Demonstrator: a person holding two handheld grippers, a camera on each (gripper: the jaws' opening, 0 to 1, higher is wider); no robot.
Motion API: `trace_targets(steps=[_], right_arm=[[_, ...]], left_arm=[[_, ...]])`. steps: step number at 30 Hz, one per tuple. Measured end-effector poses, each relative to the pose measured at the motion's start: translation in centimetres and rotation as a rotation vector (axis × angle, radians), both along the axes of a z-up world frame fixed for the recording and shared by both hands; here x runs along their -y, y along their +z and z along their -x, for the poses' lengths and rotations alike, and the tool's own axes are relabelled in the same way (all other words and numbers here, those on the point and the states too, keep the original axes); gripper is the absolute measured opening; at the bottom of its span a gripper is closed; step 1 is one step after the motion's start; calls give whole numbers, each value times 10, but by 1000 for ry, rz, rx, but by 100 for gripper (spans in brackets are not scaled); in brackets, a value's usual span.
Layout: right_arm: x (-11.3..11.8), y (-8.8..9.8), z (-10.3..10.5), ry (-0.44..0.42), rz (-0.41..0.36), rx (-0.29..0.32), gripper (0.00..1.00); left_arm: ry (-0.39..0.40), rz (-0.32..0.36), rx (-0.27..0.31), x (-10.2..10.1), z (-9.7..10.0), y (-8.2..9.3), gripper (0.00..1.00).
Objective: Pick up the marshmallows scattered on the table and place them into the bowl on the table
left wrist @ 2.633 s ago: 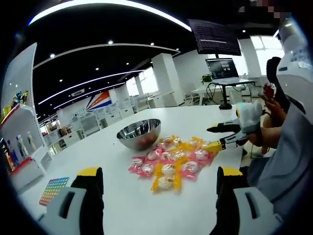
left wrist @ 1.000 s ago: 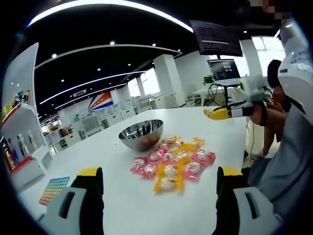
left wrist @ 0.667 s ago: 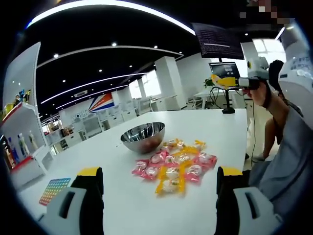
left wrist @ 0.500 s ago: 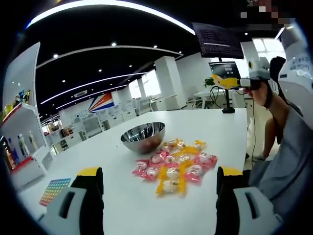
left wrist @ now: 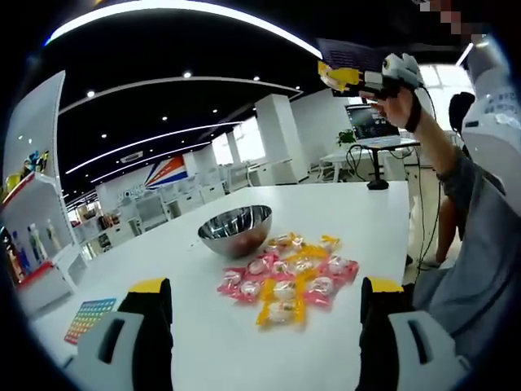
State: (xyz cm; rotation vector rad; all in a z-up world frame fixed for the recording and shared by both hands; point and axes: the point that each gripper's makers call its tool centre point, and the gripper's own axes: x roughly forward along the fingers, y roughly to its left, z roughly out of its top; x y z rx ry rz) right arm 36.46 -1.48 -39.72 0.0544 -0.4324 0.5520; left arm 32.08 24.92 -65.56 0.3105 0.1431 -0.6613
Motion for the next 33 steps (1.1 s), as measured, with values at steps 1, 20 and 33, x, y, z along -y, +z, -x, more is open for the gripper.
trace_targets(steps=[1, 20, 33], right_arm=[[-3, 13, -10, 7, -12, 8, 13], [-104, -231, -286, -119, 332, -575, 13], [-100, -342, -287, -160, 469, -778, 16]], left_arm=[[-1, 1, 0, 1, 1, 0, 96], [22, -7, -16, -8, 12, -5, 96], [38, 9, -9, -18, 14, -3, 96]])
